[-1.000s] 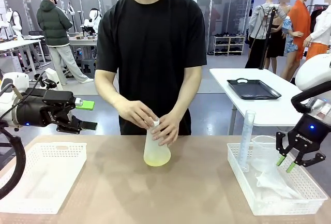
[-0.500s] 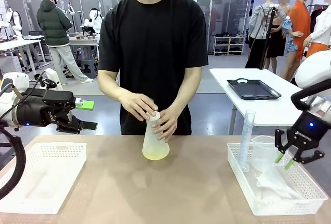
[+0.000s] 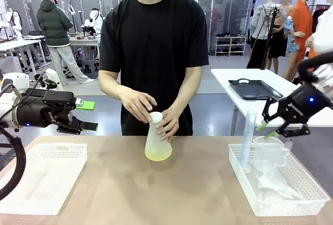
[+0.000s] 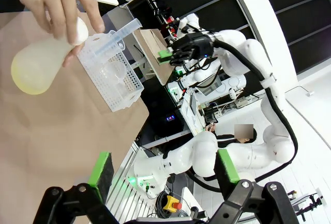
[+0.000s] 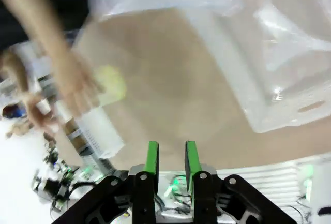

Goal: Prepare the solutions needed for the experiment.
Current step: When the human places the Big flask in the center of the table, pick up the Big flask and place it in the left Organizing basket.

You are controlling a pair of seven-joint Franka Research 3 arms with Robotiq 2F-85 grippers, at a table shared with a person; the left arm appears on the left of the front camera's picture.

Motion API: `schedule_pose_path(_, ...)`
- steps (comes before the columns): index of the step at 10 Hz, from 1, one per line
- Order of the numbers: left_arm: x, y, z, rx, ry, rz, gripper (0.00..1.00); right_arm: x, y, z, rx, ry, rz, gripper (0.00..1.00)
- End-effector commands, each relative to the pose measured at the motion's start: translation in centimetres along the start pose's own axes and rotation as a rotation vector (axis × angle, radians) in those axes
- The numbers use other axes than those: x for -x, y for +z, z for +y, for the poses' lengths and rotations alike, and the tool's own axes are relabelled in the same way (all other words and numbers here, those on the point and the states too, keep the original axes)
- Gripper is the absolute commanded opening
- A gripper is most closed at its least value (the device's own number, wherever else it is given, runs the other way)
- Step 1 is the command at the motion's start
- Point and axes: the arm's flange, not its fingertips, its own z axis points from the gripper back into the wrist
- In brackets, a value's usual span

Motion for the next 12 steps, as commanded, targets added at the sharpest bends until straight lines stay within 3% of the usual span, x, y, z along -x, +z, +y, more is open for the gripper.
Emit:
schedule_pose_path(1,-0.1,-0.2,-0.2,0.024,0.008,-0.015,1.00,2.1,0.6,-1.2,-0.260,0.187,0.047,0.29)
schedule_pose_path(4,-0.1,-0.2,-0.2,0.024,0.008,-0.015,1.00,2.9,1.1,-1.4,-0.507,0.304,0.114,0.56)
schedule_pose_path(5,-0.1,-0.2,-0.2,0.024,0.008,-0.015,1.00,3.1,0.8,-1.3,-0.555,0.321,0.222,0.56)
schedule_pose_path(9,-0.1,-0.2,-0.2,0.024,0.008,-0.015,1.00,2.0,-1.0,-1.1,-0.632,0.372,0.345,0.56)
schedule_pose_path(12,-0.1,-0.2,-0.2,0.024,0.008,-0.015,1.00,1.7,-1.5,-1.3,-0.672,0.395,0.354,0.56)
